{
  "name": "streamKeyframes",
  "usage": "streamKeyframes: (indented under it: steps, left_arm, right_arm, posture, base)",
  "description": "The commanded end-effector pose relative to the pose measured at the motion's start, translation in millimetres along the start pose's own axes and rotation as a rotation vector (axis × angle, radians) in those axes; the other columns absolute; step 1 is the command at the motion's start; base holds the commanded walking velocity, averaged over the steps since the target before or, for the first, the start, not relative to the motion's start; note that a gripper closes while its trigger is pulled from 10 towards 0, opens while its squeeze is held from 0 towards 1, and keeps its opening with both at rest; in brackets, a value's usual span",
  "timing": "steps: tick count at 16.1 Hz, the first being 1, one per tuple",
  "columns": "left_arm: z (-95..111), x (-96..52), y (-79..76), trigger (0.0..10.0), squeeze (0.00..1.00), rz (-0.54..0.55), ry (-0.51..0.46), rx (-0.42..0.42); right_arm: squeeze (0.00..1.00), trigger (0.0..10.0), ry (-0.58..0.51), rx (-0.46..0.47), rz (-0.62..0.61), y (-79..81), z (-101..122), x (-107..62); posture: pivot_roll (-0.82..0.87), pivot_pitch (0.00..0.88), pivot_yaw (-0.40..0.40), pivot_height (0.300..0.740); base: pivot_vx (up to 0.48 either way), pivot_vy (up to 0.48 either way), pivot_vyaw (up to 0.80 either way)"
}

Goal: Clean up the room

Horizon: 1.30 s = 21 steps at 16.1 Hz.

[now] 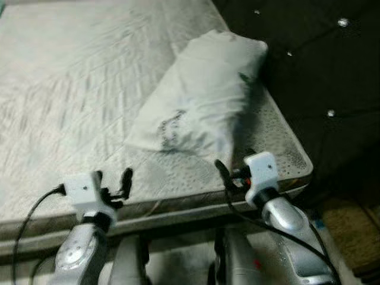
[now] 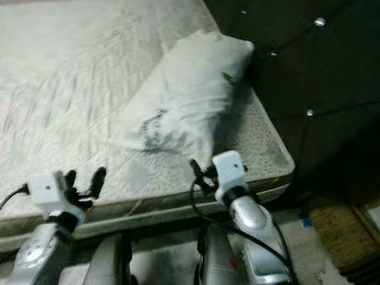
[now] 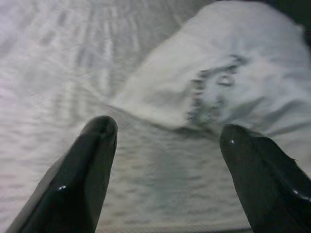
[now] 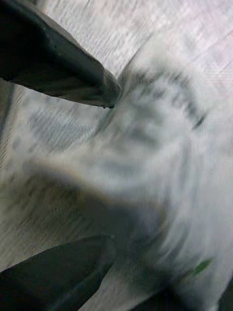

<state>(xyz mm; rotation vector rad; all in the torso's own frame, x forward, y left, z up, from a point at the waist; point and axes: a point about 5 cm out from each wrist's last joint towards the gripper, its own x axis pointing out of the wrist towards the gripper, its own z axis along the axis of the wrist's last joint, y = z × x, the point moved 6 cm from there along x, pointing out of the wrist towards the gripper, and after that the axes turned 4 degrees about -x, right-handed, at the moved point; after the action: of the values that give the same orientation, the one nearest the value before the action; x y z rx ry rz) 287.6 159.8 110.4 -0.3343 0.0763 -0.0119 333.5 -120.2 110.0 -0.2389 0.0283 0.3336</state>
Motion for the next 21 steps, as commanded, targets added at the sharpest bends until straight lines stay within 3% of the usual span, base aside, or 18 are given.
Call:
streamKeyframes:
  steps: [1, 5, 8, 11, 14, 21]
  left_arm:
    - [-5.1, -2.5, 2.3, 10.0, 0.00, 0.020, 0.025, 0.005]
    - [-4.7, -4.1, 2.9, 10.0, 0.00, 0.023, 0.025, 0.004]
    - [-4.2, -5.1, 3.8, 10.0, 0.00, 0.030, 0.025, 0.006]
    - [-2.5, -6.4, 6.6, 10.0, 0.00, 0.041, 0.018, 0.017]
    - [0.9, -8.5, 10.5, 10.0, 0.00, 0.065, 0.009, 0.029]
    - [9.5, -22.9, 17.9, 10.0, 0.00, 0.111, -0.001, 0.040]
  right_arm:
    - [0.00, 10.0, 0.001, 0.003, -0.020, -3.6, -1.1, -0.9]
    - [0.00, 10.0, -0.005, 0.008, -0.015, -0.7, -0.5, -0.1]
    - [0.00, 10.0, -0.011, 0.028, 0.007, 5.7, -0.4, -0.7]
    - [0.00, 10.0, -0.014, 0.038, 0.018, 8.0, 1.1, 2.5]
    - [0.00, 10.0, -0.017, 0.054, 0.025, 10.1, 3.1, 12.3]
    - [0.00, 10.0, -0.082, 0.104, 0.049, 37.4, 27.3, 57.5]
  posture:
    - [-0.02, 0.205, -0.018, 0.602]
    - [-0.01, 0.209, -0.019, 0.602]
    - [0.00, 0.212, -0.023, 0.557]
    - [0.00, 0.214, -0.025, 0.557]
    - [0.02, 0.224, -0.029, 0.557]
    - [0.11, 0.253, -0.046, 0.557]
  base:
    - [0.000, 0.000, 0.00]
    - [0.000, 0.000, 0.00]
    - [0.000, 0.000, 0.00]
    - [0.000, 0.000, 0.00]
    - [0.000, 0.000, 0.00]
    - [0.000, 0.000, 0.34]
